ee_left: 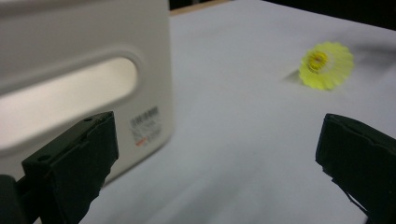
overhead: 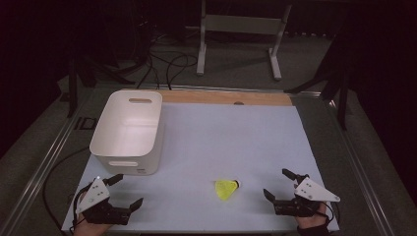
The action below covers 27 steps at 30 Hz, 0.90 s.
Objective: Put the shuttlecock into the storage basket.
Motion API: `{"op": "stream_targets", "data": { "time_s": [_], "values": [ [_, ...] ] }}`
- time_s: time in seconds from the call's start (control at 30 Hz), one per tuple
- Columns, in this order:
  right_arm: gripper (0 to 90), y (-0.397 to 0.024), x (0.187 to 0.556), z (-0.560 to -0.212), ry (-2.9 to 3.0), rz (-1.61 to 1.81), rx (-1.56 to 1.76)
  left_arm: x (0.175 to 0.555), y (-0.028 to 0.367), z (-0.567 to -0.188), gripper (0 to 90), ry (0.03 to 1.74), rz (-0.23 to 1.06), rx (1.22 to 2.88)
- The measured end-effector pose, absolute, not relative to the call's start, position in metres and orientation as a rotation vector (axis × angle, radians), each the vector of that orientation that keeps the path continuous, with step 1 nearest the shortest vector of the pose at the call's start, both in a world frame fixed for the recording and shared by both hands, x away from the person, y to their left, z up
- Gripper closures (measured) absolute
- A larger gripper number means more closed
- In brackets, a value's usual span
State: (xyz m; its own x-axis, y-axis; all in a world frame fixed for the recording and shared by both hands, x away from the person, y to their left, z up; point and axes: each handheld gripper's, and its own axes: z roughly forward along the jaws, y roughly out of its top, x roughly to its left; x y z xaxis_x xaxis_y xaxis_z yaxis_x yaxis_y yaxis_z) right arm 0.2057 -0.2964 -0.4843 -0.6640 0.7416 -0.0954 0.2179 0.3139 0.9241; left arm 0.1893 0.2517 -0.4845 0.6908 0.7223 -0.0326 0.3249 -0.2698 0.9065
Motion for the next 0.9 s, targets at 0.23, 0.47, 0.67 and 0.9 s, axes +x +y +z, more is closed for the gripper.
{"op": "stream_targets", "data": {
  "time_s": [0.23,0.47,0.67,0.9],
  "values": [
    [8.3,-0.296,0.206,-0.484,2.073,1.331,0.837,0.189,0.245,-0.474,0.0,0.790,0.465,1.910],
    [8.3,-0.294,0.205,-0.484,2.077,1.330,0.834,0.192,0.235,-0.463,0.0,0.779,0.440,1.981],
    [8.3,-0.293,0.205,-0.484,2.080,1.332,0.836,0.195,0.223,-0.455,0.0,0.744,0.426,2.054],
    [8.3,-0.293,0.205,-0.484,2.080,1.337,0.832,0.199,0.215,-0.445,0.0,0.712,0.413,2.093]
  ]
}}
